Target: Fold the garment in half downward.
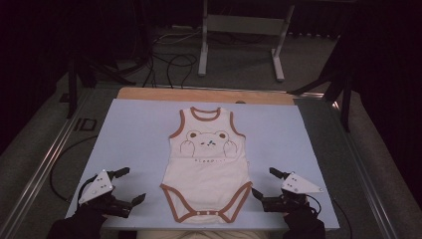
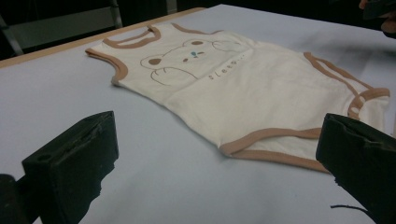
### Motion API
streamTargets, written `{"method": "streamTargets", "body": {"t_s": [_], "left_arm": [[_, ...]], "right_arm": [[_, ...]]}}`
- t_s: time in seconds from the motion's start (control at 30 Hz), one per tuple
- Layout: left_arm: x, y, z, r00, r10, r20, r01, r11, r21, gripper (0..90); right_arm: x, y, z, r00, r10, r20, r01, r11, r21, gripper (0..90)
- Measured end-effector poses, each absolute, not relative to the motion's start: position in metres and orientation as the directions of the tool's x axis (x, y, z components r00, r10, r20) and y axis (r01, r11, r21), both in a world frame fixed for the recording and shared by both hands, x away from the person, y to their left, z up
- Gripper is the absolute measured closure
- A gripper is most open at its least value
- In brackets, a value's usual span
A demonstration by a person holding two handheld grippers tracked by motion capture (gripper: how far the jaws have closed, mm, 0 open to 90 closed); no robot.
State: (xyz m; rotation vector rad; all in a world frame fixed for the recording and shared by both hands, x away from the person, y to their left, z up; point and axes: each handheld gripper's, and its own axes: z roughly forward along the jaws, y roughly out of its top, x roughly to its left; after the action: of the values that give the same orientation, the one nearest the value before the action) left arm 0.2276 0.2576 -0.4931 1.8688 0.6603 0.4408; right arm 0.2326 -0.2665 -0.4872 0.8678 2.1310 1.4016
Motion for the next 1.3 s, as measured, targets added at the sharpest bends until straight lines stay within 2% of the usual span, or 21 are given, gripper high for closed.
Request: {"method": "streamTargets", "body": {"t_s": [0.3, 0.53, 1.3], "left_arm": [[0.238, 0.261, -0.47, 0.779, 0.627, -0.005, 0.238, -0.289, 0.927, 0.1], [0.252, 0.259, -0.456, 0.777, 0.629, 0.001, 0.228, -0.283, 0.932, 0.1], [0.292, 0.244, -0.425, 0.799, 0.601, -0.003, 0.241, -0.316, 0.918, 0.1]], "right_arm": [[0.24, -0.265, -0.464, -0.7, 0.714, -0.019, 0.248, 0.268, 0.931, 7.4], [0.251, -0.264, -0.448, -0.692, 0.72, -0.054, 0.218, 0.28, 0.935, 7.5], [0.299, -0.246, -0.416, -0.696, 0.713, -0.086, 0.167, 0.277, 0.946, 7.5]]}}
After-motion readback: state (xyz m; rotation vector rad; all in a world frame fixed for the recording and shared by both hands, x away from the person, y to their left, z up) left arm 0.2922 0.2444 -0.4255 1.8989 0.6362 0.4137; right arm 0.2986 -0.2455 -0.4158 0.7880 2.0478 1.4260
